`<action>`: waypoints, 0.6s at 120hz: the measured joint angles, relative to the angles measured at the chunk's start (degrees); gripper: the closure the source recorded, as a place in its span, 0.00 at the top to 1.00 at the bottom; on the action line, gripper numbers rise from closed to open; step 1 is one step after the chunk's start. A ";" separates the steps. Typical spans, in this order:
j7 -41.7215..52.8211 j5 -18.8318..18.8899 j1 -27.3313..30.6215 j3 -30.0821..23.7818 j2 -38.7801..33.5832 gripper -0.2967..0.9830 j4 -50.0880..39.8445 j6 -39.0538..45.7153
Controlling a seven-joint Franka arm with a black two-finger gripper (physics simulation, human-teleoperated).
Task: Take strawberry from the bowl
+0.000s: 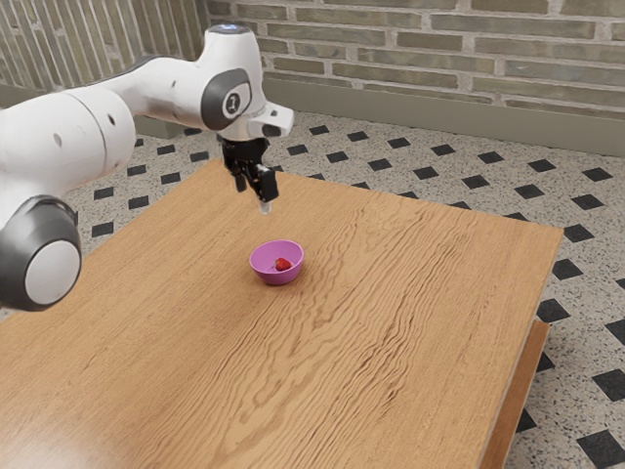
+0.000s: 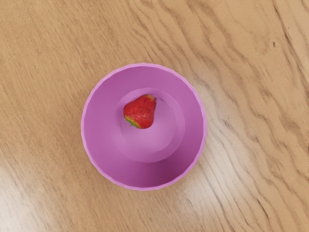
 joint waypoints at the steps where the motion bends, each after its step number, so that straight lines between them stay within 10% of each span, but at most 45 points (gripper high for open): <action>1: 0.37 0.06 -0.01 -0.14 0.18 0.77 -0.01 0.24; 72: 21.53 0.39 1.34 -1.41 10.73 0.58 -0.14 9.69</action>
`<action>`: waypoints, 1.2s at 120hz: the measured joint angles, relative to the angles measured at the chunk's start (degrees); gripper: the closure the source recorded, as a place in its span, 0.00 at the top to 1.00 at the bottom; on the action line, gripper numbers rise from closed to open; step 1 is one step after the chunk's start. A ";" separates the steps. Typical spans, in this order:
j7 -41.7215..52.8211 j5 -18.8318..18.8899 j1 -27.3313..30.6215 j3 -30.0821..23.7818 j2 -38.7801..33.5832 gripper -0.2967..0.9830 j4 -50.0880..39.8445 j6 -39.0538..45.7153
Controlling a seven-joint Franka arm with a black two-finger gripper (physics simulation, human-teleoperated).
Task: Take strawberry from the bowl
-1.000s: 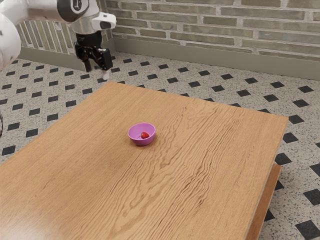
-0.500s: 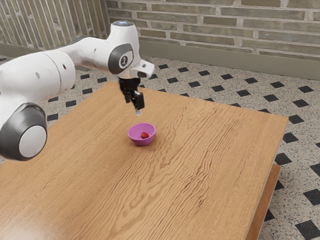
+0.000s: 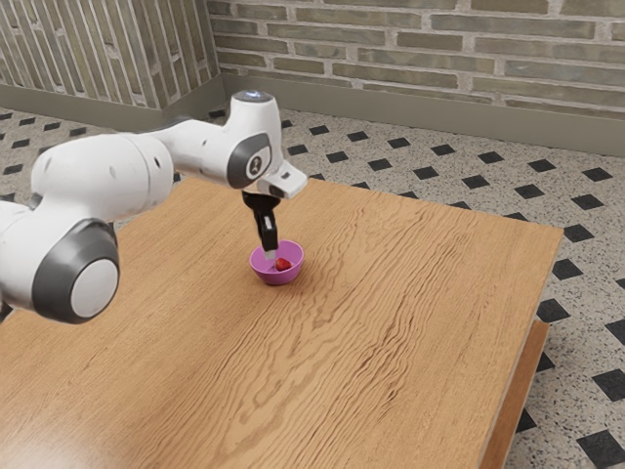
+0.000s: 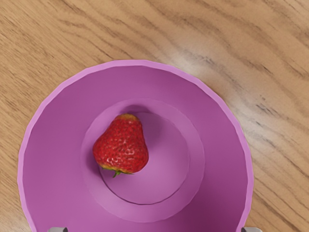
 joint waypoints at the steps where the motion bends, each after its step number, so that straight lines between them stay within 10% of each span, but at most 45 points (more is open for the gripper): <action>1: 0.22 -0.02 0.03 0.00 0.06 0.58 0.00 0.10; 144: 16.28 -3.62 0.68 -0.97 5.61 0.46 -0.13 11.13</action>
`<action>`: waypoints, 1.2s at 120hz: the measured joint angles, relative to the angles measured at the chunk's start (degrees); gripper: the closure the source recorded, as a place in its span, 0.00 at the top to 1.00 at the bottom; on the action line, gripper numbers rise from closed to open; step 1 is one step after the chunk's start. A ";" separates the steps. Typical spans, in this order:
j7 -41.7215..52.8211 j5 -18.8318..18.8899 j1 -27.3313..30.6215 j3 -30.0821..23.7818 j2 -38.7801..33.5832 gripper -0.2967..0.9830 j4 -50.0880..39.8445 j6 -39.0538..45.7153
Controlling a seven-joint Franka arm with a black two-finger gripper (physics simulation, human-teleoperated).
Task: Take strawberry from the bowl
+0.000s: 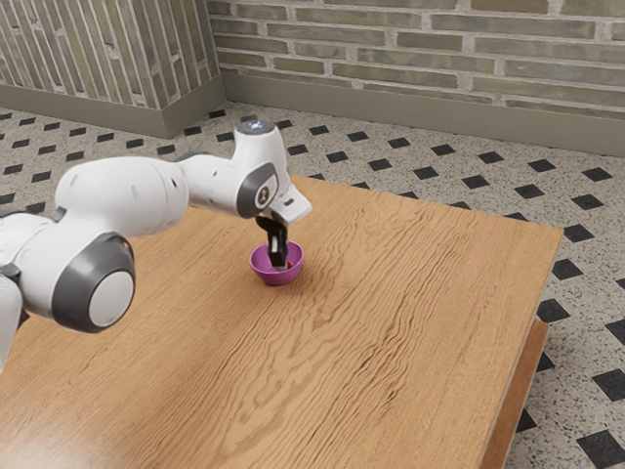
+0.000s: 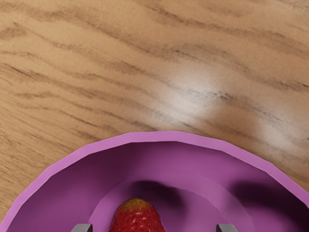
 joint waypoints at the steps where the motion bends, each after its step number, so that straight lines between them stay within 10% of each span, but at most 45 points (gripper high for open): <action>1: 0.04 -0.02 0.00 0.01 0.03 0.46 -0.01 0.03; 144: 1.60 -1.08 -0.02 0.08 -0.68 0.25 -2.92 5.37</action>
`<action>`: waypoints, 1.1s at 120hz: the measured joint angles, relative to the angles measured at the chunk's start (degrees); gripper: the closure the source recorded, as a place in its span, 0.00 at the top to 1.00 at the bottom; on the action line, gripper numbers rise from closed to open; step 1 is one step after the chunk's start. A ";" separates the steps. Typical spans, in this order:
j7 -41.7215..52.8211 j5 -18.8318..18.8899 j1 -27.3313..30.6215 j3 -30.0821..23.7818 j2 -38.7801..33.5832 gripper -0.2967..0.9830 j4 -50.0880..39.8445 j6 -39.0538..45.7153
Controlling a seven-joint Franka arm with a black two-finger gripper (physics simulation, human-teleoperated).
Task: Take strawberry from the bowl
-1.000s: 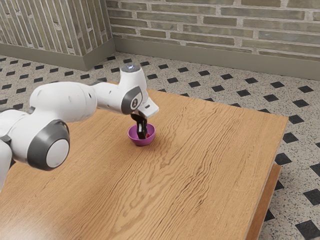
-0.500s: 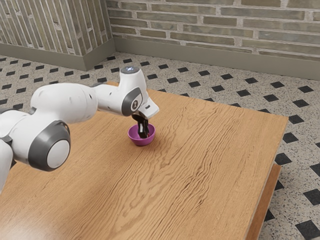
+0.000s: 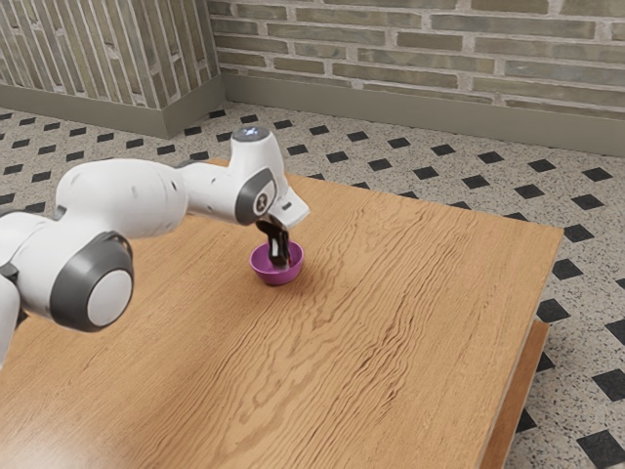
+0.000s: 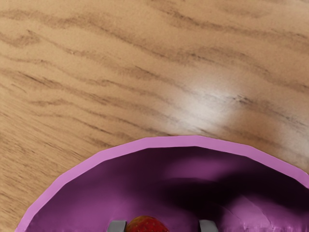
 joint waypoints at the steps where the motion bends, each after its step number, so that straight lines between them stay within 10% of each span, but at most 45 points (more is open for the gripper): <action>1: -0.01 0.01 -0.01 0.00 -0.14 0.25 -0.12 0.00; 55: -2.22 0.25 -2.90 -0.05 -14.07 0.22 -6.11 -6.97; 132: -11.94 0.10 -9.82 -6.40 -5.41 0.24 -5.95 -3.80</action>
